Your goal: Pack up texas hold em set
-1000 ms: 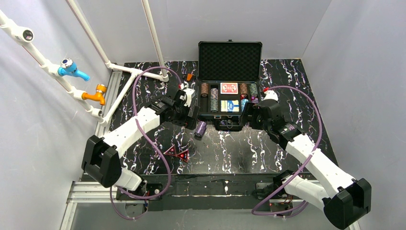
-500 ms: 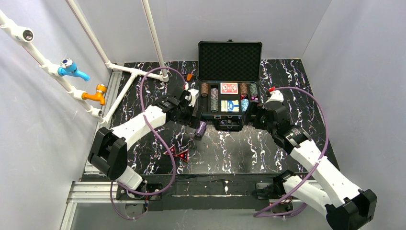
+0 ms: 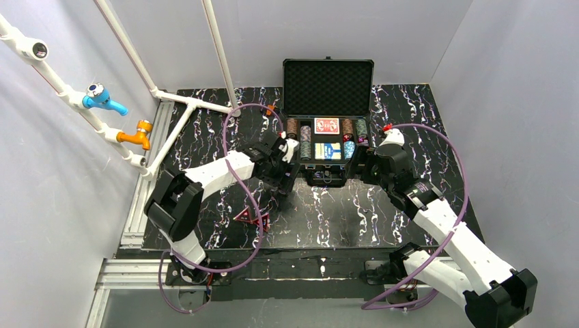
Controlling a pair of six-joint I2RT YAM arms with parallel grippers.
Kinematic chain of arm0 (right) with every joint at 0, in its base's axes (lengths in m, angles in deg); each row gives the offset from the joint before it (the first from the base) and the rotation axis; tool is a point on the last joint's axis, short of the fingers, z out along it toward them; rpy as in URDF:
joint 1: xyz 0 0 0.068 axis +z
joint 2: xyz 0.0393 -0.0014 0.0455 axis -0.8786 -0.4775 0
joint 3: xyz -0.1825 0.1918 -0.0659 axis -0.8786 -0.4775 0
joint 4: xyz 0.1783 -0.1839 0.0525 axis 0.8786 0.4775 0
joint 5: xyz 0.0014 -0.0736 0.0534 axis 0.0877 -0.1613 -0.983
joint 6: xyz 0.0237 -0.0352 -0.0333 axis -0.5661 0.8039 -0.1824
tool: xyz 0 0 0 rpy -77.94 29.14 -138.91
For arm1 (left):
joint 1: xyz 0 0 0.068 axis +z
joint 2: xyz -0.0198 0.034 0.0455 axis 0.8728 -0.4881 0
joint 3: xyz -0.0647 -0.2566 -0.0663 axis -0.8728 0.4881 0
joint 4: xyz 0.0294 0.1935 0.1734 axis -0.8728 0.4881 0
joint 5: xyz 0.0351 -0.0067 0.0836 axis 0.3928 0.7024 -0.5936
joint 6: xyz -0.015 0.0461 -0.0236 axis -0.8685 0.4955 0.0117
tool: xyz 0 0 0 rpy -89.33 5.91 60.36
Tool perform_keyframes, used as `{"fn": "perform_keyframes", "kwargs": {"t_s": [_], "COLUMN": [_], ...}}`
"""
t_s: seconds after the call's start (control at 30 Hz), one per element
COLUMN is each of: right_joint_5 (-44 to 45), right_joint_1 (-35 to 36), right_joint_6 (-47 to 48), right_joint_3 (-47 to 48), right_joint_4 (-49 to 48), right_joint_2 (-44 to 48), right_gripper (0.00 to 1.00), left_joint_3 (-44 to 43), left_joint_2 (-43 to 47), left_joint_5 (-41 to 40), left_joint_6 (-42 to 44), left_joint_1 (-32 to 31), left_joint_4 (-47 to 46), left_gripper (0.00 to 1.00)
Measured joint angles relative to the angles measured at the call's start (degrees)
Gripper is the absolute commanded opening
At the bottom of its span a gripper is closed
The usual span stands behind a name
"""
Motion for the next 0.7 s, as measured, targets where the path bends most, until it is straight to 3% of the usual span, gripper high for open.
{"fn": "perform_keyframes", "kwargs": {"t_s": [0.7], "right_joint_5": [0.0], "right_joint_1": [0.0], "right_joint_6": [0.0], "right_joint_3": [-0.8], "right_joint_4": [0.0], "right_joint_2": [0.2], "right_gripper": [0.98], "left_joint_3": [-3.1], "left_joint_2": [-6.1], "left_joint_5": [-2.8], "left_joint_6": [1.8], "left_joint_1": [-2.3], "left_joint_4": [-0.1], "left_gripper": [0.65]}}
